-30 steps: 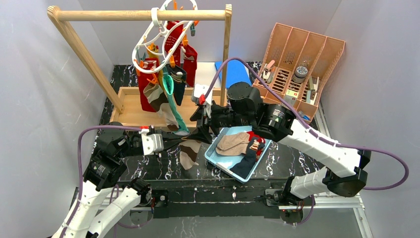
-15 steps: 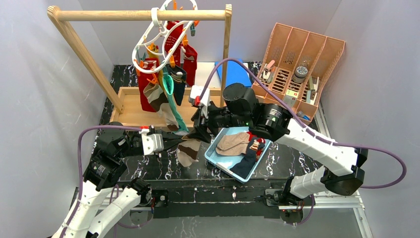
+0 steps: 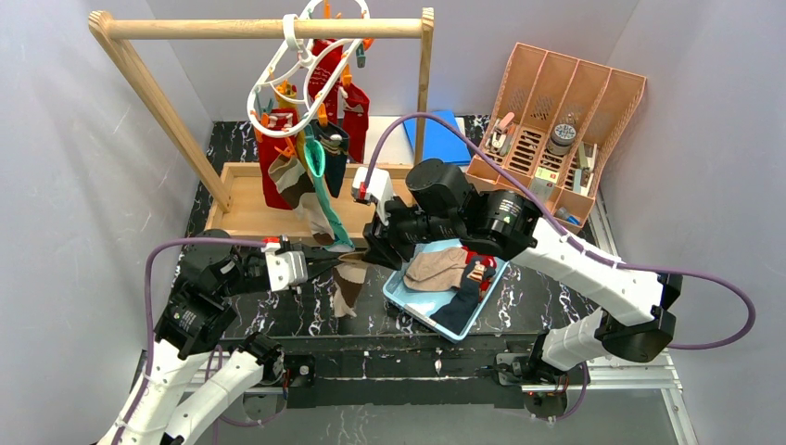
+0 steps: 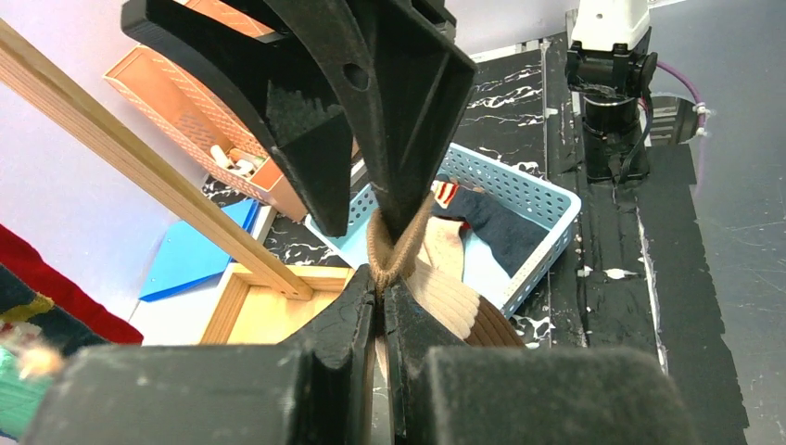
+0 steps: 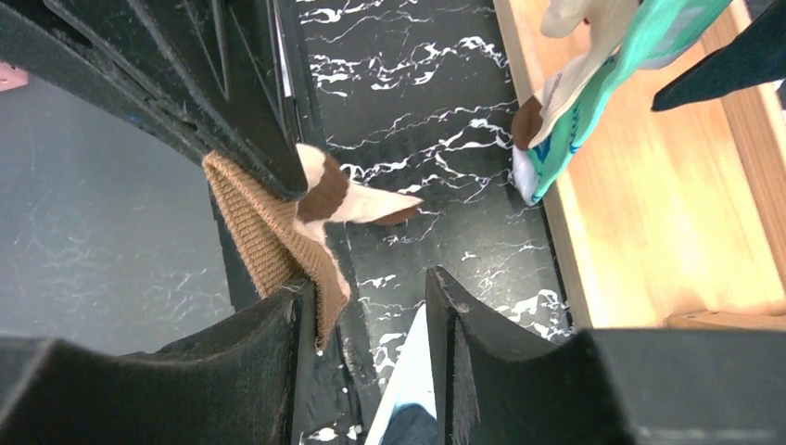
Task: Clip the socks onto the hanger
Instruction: Pick up the sock from the bin.
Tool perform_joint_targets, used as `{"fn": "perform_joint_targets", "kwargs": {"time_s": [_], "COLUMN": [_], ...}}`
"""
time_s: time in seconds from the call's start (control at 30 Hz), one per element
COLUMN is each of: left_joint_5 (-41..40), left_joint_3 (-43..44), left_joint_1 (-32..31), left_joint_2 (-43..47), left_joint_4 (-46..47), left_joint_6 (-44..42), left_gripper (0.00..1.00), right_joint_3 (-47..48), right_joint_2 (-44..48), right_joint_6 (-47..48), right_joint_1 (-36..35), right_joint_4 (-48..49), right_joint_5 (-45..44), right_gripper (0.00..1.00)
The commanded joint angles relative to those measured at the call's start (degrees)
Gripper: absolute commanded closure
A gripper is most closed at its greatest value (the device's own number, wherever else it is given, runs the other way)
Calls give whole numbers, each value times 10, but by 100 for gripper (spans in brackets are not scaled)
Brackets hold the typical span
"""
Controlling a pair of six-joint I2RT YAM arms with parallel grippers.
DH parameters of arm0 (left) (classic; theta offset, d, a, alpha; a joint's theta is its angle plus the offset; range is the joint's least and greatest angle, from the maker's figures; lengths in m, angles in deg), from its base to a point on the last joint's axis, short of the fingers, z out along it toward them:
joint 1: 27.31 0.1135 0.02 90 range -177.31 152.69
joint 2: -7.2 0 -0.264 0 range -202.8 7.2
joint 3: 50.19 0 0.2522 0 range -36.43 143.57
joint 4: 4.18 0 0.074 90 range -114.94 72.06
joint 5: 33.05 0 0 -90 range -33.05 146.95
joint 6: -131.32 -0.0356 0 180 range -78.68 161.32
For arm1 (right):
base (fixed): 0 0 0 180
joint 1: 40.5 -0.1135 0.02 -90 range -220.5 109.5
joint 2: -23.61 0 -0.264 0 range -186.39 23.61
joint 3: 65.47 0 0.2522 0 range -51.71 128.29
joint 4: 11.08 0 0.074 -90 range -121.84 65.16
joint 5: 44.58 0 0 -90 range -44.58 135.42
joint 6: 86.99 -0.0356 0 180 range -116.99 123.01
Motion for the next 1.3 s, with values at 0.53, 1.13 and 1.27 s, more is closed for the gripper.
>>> {"fn": "perform_joint_targets", "kwargs": {"time_s": [0.53,1.13,1.27], "left_joint_5": [-7,-344,-438], "left_joint_3": [-2,-35,-71], "left_joint_1": [-3,-3,-3], "left_joint_2": [-22,25,49], "left_joint_4": [55,102,132], "left_joint_6": [25,441,680], "left_gripper": [100,2,2], "right_joint_3": [71,-24,-44], "right_joint_2": [-31,32,35], "right_joint_6": [-111,-203,-230], "right_joint_1": [-6,-5,-6], "right_joint_4": [-18,35,61], "right_joint_5": [80,-324,-387], "right_gripper": [99,99,99]}}
